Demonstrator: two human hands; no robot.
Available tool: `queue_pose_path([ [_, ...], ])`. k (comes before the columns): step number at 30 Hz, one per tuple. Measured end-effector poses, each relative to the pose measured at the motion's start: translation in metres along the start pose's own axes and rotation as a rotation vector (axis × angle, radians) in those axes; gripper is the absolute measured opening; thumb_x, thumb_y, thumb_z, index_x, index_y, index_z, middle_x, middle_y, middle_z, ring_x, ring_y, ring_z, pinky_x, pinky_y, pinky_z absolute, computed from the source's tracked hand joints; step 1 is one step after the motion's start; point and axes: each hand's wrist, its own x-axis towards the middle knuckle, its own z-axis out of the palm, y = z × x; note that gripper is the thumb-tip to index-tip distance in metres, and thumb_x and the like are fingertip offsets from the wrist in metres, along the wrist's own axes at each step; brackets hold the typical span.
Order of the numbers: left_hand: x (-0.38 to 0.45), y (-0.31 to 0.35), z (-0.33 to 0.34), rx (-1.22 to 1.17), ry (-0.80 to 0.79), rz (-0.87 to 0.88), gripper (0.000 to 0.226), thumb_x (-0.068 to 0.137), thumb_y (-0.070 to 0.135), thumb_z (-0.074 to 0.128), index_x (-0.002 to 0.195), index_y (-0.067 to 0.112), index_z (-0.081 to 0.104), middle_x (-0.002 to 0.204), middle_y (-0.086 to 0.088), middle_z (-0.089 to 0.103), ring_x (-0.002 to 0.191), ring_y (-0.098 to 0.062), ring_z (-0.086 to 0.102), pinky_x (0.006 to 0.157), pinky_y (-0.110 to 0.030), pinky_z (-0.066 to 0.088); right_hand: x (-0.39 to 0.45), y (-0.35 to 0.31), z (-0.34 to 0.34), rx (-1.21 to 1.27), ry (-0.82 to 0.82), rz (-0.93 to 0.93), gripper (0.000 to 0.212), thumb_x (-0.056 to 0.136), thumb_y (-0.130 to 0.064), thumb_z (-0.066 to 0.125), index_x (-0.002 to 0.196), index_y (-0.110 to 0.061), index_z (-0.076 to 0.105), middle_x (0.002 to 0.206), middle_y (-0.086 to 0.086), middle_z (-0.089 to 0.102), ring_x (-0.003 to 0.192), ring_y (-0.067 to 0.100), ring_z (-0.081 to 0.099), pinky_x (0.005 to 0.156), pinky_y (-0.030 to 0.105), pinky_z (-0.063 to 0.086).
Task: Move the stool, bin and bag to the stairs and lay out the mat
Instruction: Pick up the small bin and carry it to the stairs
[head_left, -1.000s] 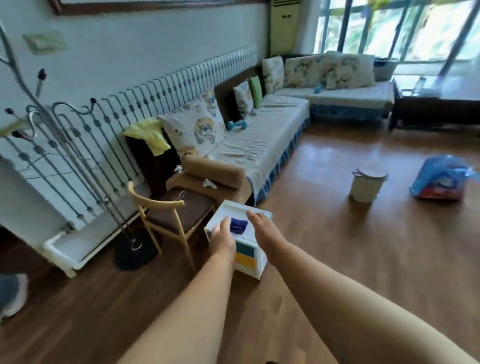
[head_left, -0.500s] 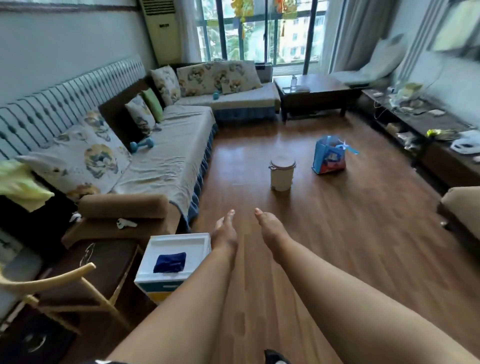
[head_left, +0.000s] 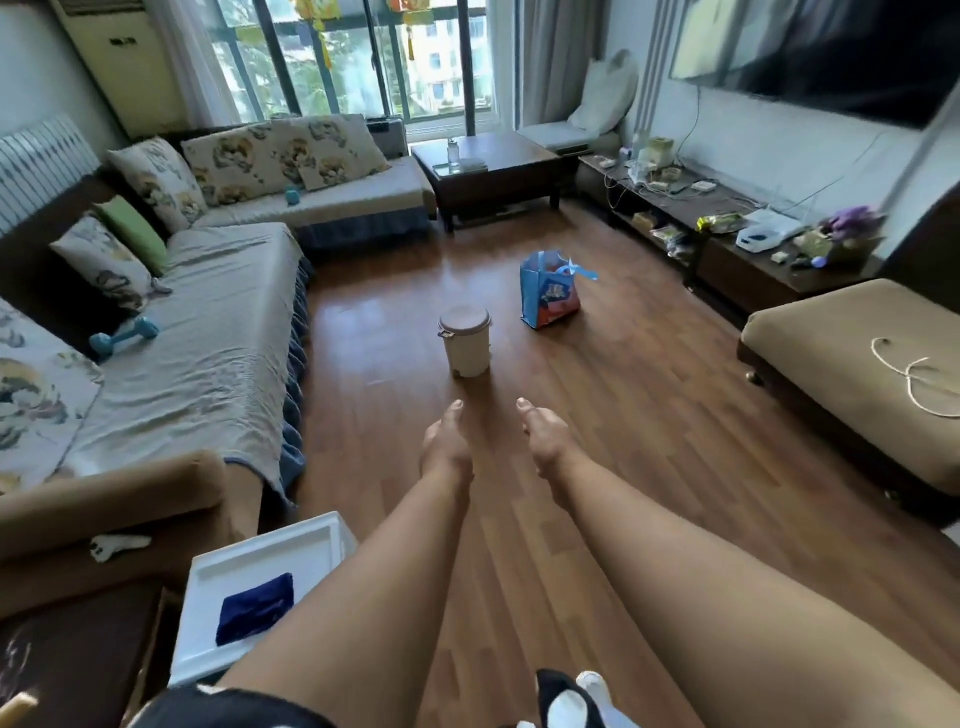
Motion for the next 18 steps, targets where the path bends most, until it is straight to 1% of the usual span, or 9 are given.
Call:
queue_pose_path([
  [1,0.006,0.002,0.008,0.005,-0.007,-0.004,0.044,0.087,0.059,0.053,0.116,0.026,0.056,0.104,-0.004,0.057,0.074,-0.02,0.056,0.072,-0.031,0.048,0.009,0.001,-0.003,0.003,0.01,0.005,0.046,0.099,-0.048,0.044,0.11,-0.005,0.057,0.095,0.006,0.054,0.071,0.017,0.045,0.059,0.026,0.032],
  [3,0.02,0.006,0.021,0.01,-0.005,-0.018,0.045,0.087,0.058,0.053,0.117,0.024,0.056,0.104,-0.003,0.056,0.073,-0.019,0.055,0.07,-0.031,0.047,0.03,0.005,-0.007,0.006,0.013,0.022,0.051,0.098,-0.05,0.044,0.113,-0.004,0.058,0.1,0.008,0.056,0.081,0.022,0.049,0.065,0.027,0.035],
  [5,0.039,0.011,0.034,0.018,0.009,-0.017,0.052,0.083,0.062,0.054,0.119,0.024,0.056,0.107,-0.005,0.057,0.083,-0.023,0.058,0.079,-0.033,0.049,0.056,0.004,-0.01,0.009,0.006,0.033,0.054,0.098,-0.051,0.044,0.115,-0.002,0.057,0.097,0.007,0.056,0.082,0.022,0.048,0.064,0.027,0.034],
  [7,0.06,0.019,0.048,0.032,0.047,-0.014,0.065,0.071,0.07,0.053,0.118,0.025,0.057,0.117,-0.007,0.061,0.1,-0.029,0.061,0.093,-0.039,0.05,0.086,-0.004,-0.013,0.006,-0.012,0.033,0.055,0.098,-0.051,0.044,0.115,-0.001,0.057,0.094,0.005,0.055,0.078,0.02,0.046,0.063,0.027,0.033],
  [9,0.079,0.024,0.062,0.042,0.081,-0.024,0.075,0.062,0.073,0.05,0.119,0.025,0.058,0.122,-0.008,0.061,0.112,-0.031,0.06,0.1,-0.046,0.047,0.112,-0.013,-0.017,0.012,-0.036,0.028,0.051,0.099,-0.05,0.043,0.119,-0.005,0.057,0.104,0.006,0.057,0.084,0.021,0.047,0.071,0.028,0.035],
  [11,0.094,0.029,0.079,0.048,0.095,-0.046,0.071,0.067,0.071,0.05,0.12,0.024,0.057,0.117,-0.007,0.061,0.109,-0.031,0.06,0.099,-0.046,0.048,0.137,-0.02,-0.023,0.019,-0.062,0.04,0.048,0.1,-0.047,0.043,0.123,-0.008,0.055,0.111,0.007,0.056,0.09,0.021,0.047,0.072,0.027,0.035],
  [14,0.108,0.039,0.101,0.028,0.097,-0.055,0.057,0.081,0.064,0.053,0.121,0.023,0.056,0.11,-0.006,0.059,0.096,-0.028,0.06,0.09,-0.038,0.052,0.165,-0.028,-0.032,0.004,-0.081,0.041,0.049,0.1,-0.046,0.042,0.124,-0.005,0.054,0.11,0.008,0.055,0.083,0.018,0.045,0.066,0.026,0.034],
  [16,0.122,0.05,0.121,0.014,0.104,-0.046,0.059,0.08,0.063,0.053,0.123,0.022,0.056,0.114,-0.006,0.059,0.095,-0.027,0.06,0.084,-0.036,0.051,0.19,-0.039,-0.039,0.017,-0.087,0.036,0.048,0.1,-0.045,0.042,0.123,-0.005,0.054,0.109,0.008,0.055,0.074,0.013,0.044,0.064,0.025,0.034],
  [18,0.136,0.057,0.137,0.03,0.107,-0.063,0.064,0.076,0.065,0.053,0.125,0.022,0.056,0.119,-0.007,0.06,0.1,-0.029,0.061,0.089,-0.038,0.052,0.213,-0.045,-0.045,0.038,-0.091,0.06,0.048,0.1,-0.046,0.043,0.123,-0.005,0.055,0.105,0.006,0.053,0.068,0.01,0.041,0.061,0.025,0.031],
])
